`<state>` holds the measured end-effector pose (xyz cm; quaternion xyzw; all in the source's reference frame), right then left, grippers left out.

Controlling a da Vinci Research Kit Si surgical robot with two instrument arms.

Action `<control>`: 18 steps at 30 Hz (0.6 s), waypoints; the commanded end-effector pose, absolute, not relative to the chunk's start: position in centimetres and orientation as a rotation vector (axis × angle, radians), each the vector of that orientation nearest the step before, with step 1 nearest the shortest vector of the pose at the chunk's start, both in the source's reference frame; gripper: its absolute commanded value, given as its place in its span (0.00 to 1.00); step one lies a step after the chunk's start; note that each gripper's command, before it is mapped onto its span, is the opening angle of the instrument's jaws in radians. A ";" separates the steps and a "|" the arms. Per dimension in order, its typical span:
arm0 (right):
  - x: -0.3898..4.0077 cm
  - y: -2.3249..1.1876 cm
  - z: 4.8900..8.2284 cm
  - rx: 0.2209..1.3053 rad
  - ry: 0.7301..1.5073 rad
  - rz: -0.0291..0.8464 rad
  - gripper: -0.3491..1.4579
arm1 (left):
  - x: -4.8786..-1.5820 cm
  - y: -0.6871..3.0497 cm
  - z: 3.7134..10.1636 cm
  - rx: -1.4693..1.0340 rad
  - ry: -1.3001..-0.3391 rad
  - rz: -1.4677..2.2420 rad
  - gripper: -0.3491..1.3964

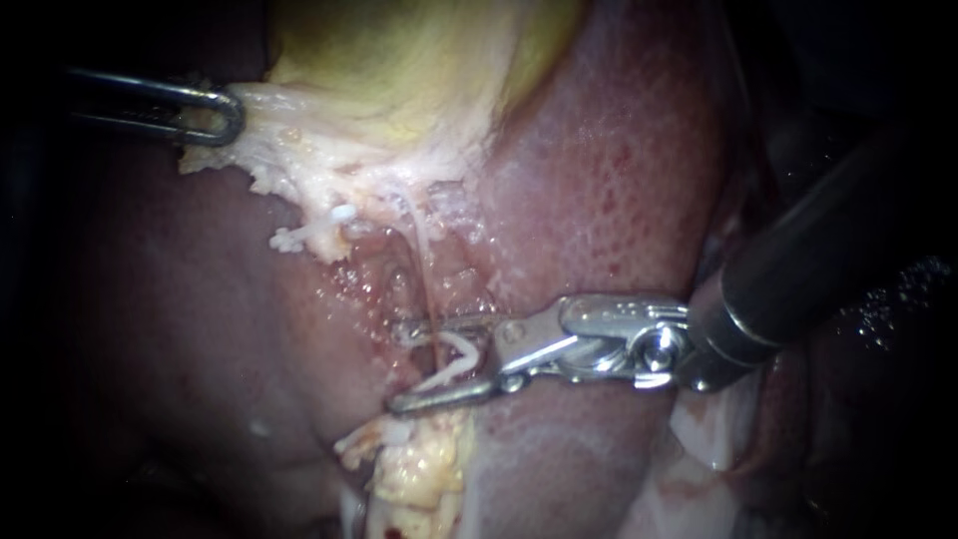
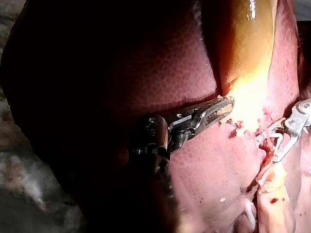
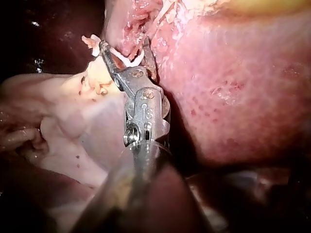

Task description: Clipping first clip right tube

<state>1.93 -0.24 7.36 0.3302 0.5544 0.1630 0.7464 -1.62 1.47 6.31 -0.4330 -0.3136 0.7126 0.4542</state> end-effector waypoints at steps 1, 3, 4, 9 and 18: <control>1.92 -0.23 7.34 0.729 1.228 0.354 0.47 | -1.62 1.47 6.31 -1.069 -0.775 1.759 0.00; 1.91 -0.22 7.32 0.743 1.250 0.346 0.47 | -1.61 1.47 6.31 -1.069 -0.775 1.759 0.00; 1.91 -0.21 7.30 0.760 1.265 0.351 0.47 | -1.61 1.47 6.31 -1.069 -0.775 1.759 0.00; 1.93 -0.25 7.23 0.810 1.297 0.353 0.47 | -1.61 1.47 6.31 -1.069 -0.775 1.759 0.00; 2.04 -0.34 7.16 0.869 1.342 0.359 0.46 | -1.61 1.47 6.31 -1.069 -0.775 1.759 0.00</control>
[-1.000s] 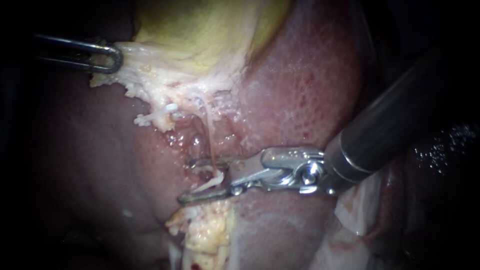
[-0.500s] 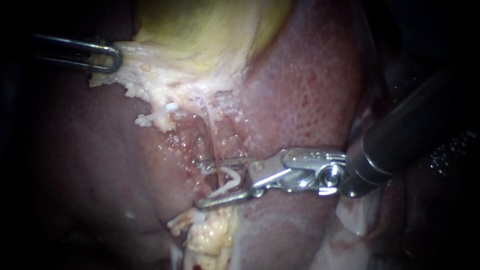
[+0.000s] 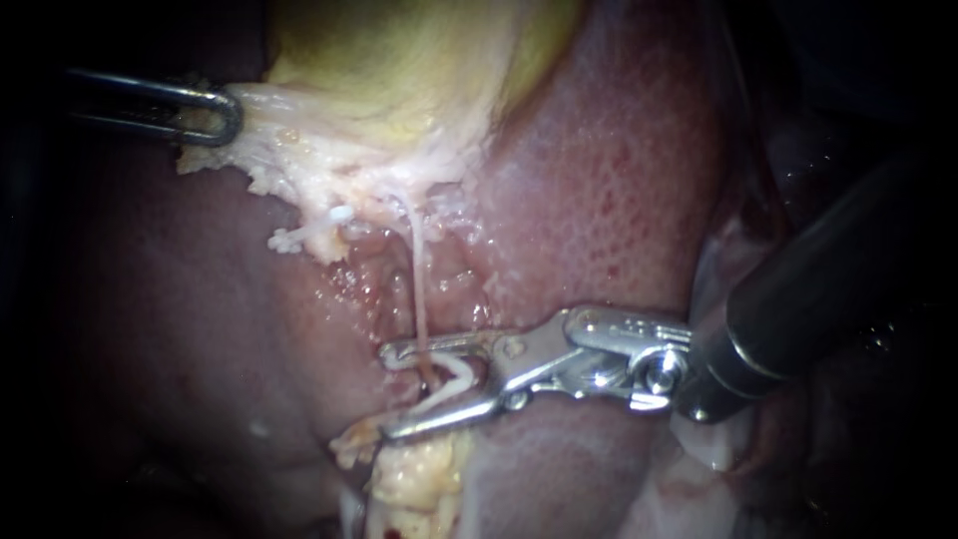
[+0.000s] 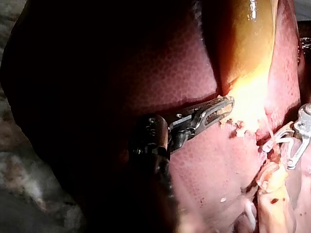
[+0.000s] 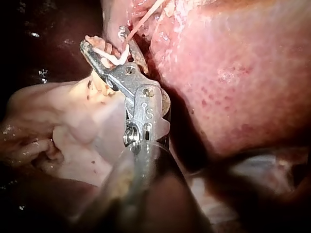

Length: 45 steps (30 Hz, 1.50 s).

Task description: Clipping first clip right tube

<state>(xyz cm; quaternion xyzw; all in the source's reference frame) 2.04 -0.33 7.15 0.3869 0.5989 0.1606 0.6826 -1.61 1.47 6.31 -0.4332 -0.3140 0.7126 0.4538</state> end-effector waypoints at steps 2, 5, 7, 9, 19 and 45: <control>2.07 -0.36 7.16 0.876 1.341 0.348 0.46 | -1.61 1.47 6.31 -1.069 -0.775 1.759 0.00; 2.11 -0.38 7.17 0.887 1.344 0.345 0.46 | -1.62 1.47 6.31 -1.069 -0.775 1.759 0.00; 2.13 -0.38 7.17 0.886 1.347 0.347 0.46 | -1.62 1.47 6.31 -1.069 -0.775 1.759 0.00; 2.14 -0.38 7.17 0.891 1.348 0.352 0.46 | -1.62 1.48 6.31 -1.069 -0.775 1.759 0.00; 2.11 -0.42 7.04 0.908 1.354 0.351 0.46 | -1.62 1.47 6.31 -1.069 -0.775 1.759 0.00; 2.02 -0.36 6.85 0.967 1.336 0.397 0.32 | -1.61 1.47 6.30 -1.069 -0.775 1.759 0.00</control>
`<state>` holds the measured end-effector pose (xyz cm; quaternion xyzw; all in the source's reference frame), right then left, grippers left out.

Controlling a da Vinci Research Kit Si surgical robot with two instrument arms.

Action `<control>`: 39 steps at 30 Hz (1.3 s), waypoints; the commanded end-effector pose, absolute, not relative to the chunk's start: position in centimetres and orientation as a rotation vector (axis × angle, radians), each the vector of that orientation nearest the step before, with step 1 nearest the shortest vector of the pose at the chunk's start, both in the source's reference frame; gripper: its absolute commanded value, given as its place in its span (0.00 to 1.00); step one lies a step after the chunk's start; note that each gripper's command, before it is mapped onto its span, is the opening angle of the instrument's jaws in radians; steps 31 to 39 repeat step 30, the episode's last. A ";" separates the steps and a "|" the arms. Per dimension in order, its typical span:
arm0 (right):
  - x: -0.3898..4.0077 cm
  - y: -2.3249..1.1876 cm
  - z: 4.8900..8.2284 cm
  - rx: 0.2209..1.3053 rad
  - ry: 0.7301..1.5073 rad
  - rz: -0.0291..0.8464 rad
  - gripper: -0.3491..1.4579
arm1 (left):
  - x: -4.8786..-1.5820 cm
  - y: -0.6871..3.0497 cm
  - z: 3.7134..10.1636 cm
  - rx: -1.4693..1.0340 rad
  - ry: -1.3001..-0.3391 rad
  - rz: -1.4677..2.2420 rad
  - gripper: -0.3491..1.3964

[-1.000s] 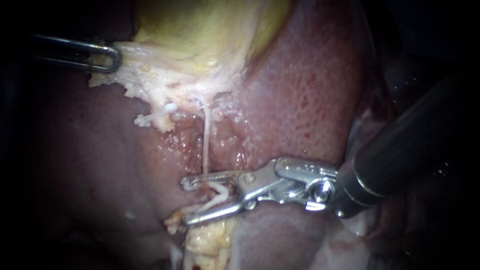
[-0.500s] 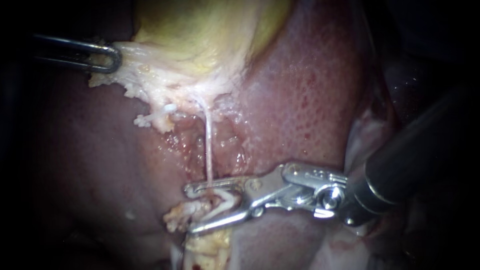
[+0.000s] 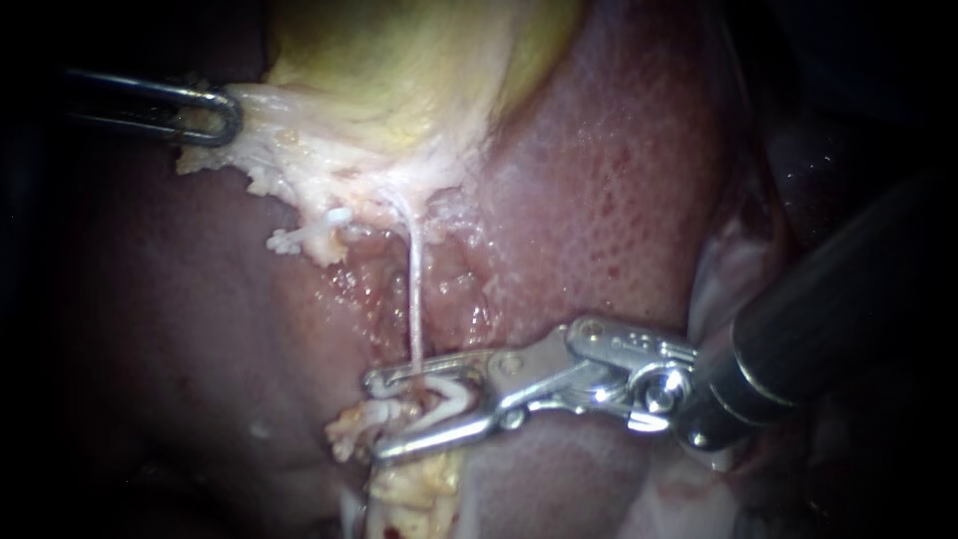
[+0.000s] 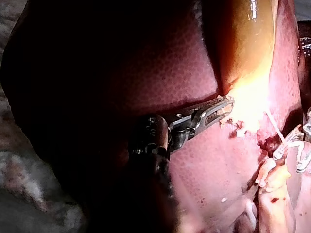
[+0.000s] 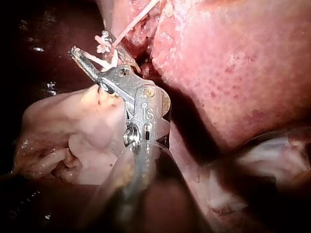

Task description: Clipping first clip right tube

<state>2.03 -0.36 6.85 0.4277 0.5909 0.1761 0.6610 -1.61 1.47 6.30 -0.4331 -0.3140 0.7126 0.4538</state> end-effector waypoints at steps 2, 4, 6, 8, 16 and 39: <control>2.02 -0.36 6.85 0.971 1.334 0.401 0.29 | -1.61 1.47 6.30 -1.069 -0.775 1.759 0.00; 2.02 -0.36 6.85 0.975 1.334 0.406 0.24 | -1.61 1.47 6.30 -1.069 -0.775 1.759 0.00; 2.02 -0.36 6.86 0.988 1.326 0.420 0.18 | -1.61 1.47 6.30 -1.069 -0.775 1.759 0.00; 2.02 -0.36 6.86 1.004 1.316 0.438 0.09 | -1.61 1.47 6.30 -1.069 -0.775 1.759 0.00; 2.00 -0.30 6.94 1.032 1.297 0.469 0.00 | -1.62 1.47 6.30 -1.069 -0.774 1.759 0.00; 2.00 -0.32 6.96 1.032 1.296 0.467 0.00 | -1.63 1.47 6.30 -1.069 -0.774 1.758 0.00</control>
